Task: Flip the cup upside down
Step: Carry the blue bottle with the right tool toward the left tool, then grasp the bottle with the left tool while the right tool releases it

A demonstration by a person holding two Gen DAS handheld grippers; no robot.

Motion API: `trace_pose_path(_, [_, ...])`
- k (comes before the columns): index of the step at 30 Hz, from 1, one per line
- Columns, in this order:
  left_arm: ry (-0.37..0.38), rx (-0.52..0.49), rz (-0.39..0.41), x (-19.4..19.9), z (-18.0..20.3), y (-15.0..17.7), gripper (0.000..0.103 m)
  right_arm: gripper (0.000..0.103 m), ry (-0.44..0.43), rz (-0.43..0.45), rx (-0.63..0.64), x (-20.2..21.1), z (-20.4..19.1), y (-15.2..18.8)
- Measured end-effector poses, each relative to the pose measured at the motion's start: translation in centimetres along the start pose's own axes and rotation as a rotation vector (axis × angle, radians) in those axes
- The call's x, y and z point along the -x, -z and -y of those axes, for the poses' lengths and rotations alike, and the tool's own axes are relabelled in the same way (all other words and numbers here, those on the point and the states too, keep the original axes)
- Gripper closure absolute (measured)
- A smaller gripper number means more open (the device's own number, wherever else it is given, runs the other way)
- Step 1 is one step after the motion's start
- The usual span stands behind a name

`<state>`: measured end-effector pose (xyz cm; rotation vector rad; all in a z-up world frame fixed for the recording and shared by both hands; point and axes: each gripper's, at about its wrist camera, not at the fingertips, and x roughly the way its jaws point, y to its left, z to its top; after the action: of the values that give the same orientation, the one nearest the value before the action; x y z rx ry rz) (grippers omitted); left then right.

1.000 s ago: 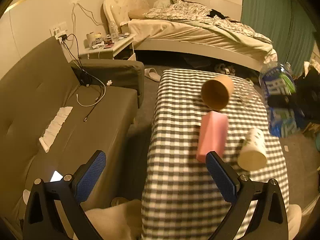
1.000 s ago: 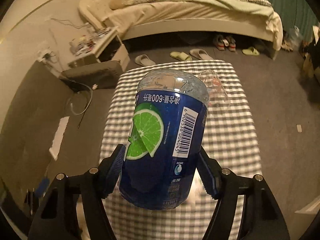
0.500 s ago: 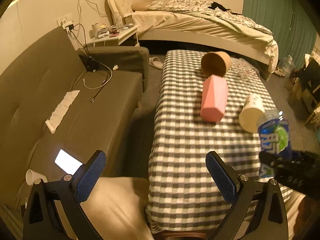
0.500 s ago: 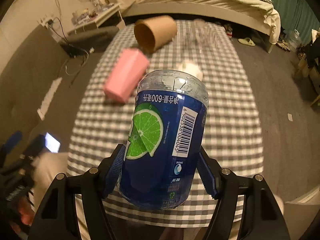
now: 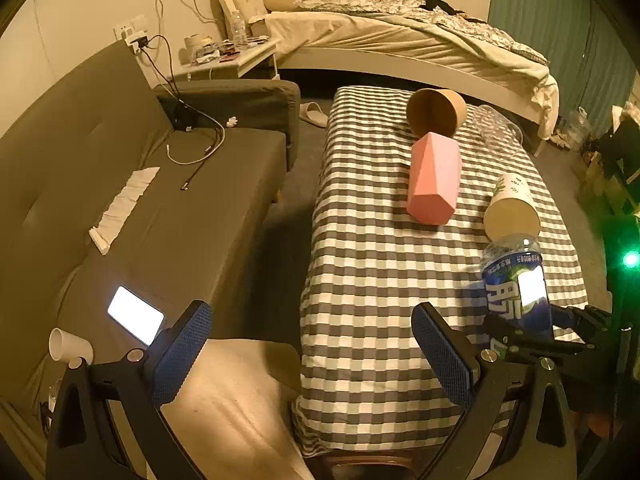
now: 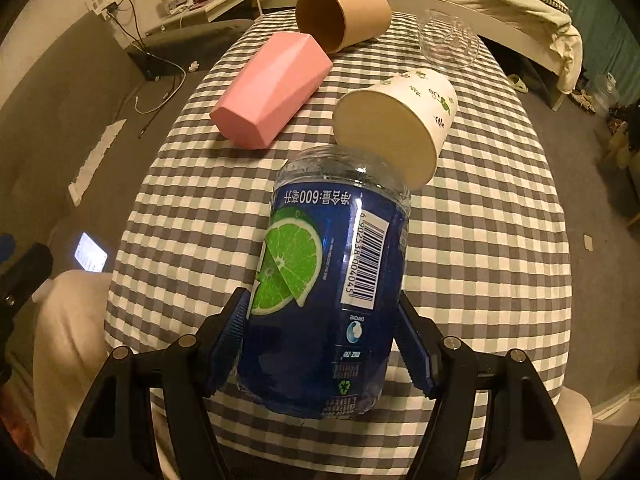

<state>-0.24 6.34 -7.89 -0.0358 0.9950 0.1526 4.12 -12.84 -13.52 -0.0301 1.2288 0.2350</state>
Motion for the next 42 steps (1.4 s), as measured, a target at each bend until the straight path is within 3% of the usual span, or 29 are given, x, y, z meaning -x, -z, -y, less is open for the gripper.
trace_pose_path(1, [0.004,-0.002,-0.001,0.0,0.1,-0.1,0.000,0.031,-0.014,-0.010,0.000,0.0,0.1,0.0])
trace_pose_path(3, [0.015,-0.010,-0.007,0.0,0.6,-0.4,0.000,0.014,-0.040,-0.013,-0.006,0.4,0.2,0.0])
trace_pose_path(5, [0.020,-0.016,-0.009,0.0,1.1,-0.8,0.000,0.009,-0.024,0.026,-0.018,1.9,0.9,0.2])
trace_pose_path(10, [0.054,-0.043,-0.025,-0.3,3.7,-2.3,0.000,0.009,0.039,0.091,-0.055,6.2,4.1,0.3])
trace_pose_path(17, [0.124,-0.147,-0.085,-1.8,10.7,-5.1,0.000,0.009,0.171,0.120,-0.079,9.4,9.2,0.5])
trace_pose_path(25, [0.168,-0.227,-0.226,-6.0,16.5,-5.5,0.000,0.009,0.158,0.101,-0.132,8.6,12.6,1.1])
trace_pose_path(29, [0.183,-0.228,-0.264,-7.4,17.3,-5.3,0.000,0.009,0.153,0.084,-0.131,7.5,13.0,0.8])
trace_pose_path(33, [0.254,-0.200,-0.288,-8.5,17.3,-5.3,0.002,0.009,0.143,0.065,-0.135,6.4,13.1,0.7])
trace_pose_path(36, [0.249,-0.230,-0.296,-9.3,17.8,-5.4,0.002,0.009,0.137,0.054,-0.129,5.9,13.0,0.6])
trace_pose_path(38, [0.242,-0.263,-0.304,-9.6,18.3,-5.2,0.009,0.009,0.134,0.054,-0.127,5.7,12.8,0.5])
trace_pose_path(40, [0.244,-0.285,-0.322,-9.8,18.6,-5.0,0.025,0.009,0.133,0.056,-0.128,5.7,12.7,0.4])
trace_pose_path(42, [0.249,-0.283,-0.331,-9.9,18.5,-4.9,0.026,0.009,0.134,0.058,-0.129,5.8,12.8,0.3])
